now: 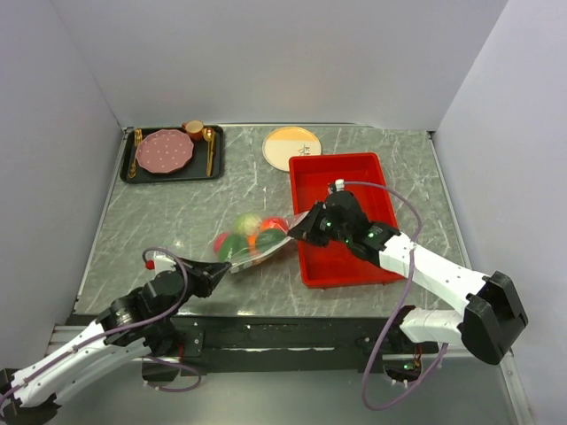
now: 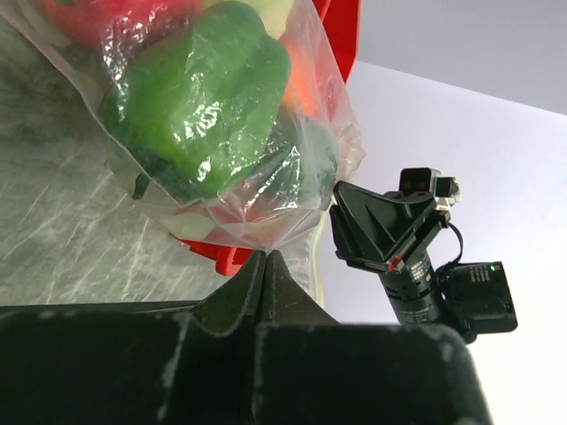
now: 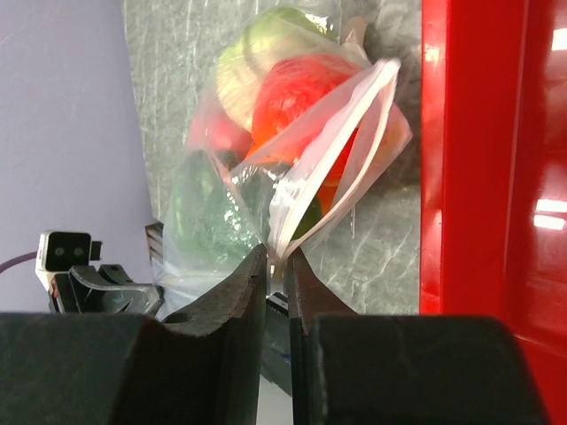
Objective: Place the food in the zip-top bag and seal the zipper
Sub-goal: Zip the zipper food storage bag at the center of the board.
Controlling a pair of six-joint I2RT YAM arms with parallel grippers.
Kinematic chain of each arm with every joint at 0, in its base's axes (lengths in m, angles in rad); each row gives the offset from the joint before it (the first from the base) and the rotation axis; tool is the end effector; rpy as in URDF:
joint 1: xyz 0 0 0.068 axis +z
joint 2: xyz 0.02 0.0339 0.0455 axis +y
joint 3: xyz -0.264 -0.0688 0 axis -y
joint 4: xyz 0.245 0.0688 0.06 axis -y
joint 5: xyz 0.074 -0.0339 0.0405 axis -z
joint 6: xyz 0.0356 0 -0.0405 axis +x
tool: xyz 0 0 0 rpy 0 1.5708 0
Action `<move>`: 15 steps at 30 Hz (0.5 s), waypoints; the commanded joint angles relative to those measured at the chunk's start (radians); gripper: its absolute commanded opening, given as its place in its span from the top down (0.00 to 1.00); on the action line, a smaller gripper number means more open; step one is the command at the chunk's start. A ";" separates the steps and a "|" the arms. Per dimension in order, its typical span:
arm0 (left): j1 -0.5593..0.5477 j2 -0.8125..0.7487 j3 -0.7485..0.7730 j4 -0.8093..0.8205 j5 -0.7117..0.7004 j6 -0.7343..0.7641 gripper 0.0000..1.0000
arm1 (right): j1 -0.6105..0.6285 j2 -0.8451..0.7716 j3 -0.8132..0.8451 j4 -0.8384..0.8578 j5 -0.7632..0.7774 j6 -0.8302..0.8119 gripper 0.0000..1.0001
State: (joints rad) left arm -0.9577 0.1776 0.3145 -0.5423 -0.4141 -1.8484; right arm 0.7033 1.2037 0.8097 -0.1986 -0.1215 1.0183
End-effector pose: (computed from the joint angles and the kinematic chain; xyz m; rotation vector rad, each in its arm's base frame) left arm 0.0650 -0.0675 0.2110 -1.2305 1.8663 -1.3612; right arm 0.1995 0.1748 0.2602 0.2973 2.3632 1.0552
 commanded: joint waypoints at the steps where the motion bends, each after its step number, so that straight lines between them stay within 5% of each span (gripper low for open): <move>1: 0.005 -0.032 0.058 -0.114 -0.104 -0.008 0.99 | -0.074 0.003 0.052 -0.035 0.100 -0.070 0.94; 15: 0.007 -0.067 0.055 -0.150 -0.109 -0.026 0.99 | -0.159 0.051 0.074 -0.030 0.072 -0.113 0.93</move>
State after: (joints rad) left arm -0.9573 0.1257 0.3317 -0.6197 -0.4458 -1.8633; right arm 0.5911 1.2488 0.8490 -0.2306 -0.1440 0.9455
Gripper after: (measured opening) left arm 0.013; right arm 0.179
